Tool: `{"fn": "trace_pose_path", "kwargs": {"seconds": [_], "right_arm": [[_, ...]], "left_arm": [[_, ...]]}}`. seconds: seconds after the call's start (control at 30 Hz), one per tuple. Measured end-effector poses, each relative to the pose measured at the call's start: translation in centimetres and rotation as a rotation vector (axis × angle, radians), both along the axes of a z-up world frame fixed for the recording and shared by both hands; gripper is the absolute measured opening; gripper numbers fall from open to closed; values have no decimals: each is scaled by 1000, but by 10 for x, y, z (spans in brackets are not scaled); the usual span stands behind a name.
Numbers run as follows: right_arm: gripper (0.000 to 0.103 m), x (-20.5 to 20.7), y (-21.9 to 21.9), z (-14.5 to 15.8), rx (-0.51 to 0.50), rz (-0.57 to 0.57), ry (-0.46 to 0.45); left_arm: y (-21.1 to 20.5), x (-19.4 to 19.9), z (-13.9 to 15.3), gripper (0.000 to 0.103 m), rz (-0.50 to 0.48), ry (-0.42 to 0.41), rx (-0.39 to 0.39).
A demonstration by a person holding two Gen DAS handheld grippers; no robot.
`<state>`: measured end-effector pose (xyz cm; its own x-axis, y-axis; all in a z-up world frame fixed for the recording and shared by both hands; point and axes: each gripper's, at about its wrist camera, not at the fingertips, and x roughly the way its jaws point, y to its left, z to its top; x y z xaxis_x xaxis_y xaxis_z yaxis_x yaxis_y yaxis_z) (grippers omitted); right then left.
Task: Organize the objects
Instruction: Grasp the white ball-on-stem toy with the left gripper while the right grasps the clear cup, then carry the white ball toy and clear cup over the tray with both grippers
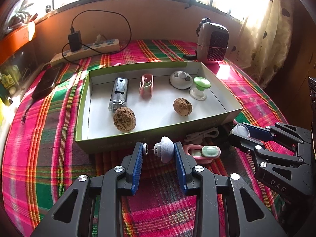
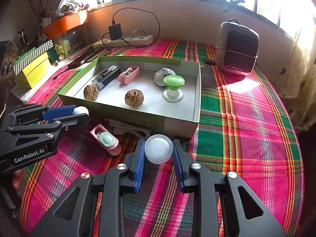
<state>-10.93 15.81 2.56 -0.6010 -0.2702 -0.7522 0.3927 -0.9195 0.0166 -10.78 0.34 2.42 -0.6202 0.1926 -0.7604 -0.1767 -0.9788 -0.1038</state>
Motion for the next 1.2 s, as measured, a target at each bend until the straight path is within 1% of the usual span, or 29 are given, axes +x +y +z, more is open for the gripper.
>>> {"fn": "trace_pose_path", "kwargs": {"seconds": [0.2,0.37,0.63,0.77,0.9,1.2], "right_arm": [[29,-4,3,12,-28,-9,21],[29,-10,1,22,-34,-1,40],[29,-32,2,31,-67,-1,34],[29,-44,-2,28,-56,1,19],[29,-55,-4,22,-47,5,-2],[29,-73,-7,7,-28,8,-45]], "left_arm": [[-1,-2,11,29,0,25,9],[0,-8,14,29,-3,29,6],[3,-20,18,29,-15,28,11],[4,-31,17,29,-14,15,23],[8,-39,14,29,-17,8,10],[10,-56,-2,29,-11,-40,-3]]}}
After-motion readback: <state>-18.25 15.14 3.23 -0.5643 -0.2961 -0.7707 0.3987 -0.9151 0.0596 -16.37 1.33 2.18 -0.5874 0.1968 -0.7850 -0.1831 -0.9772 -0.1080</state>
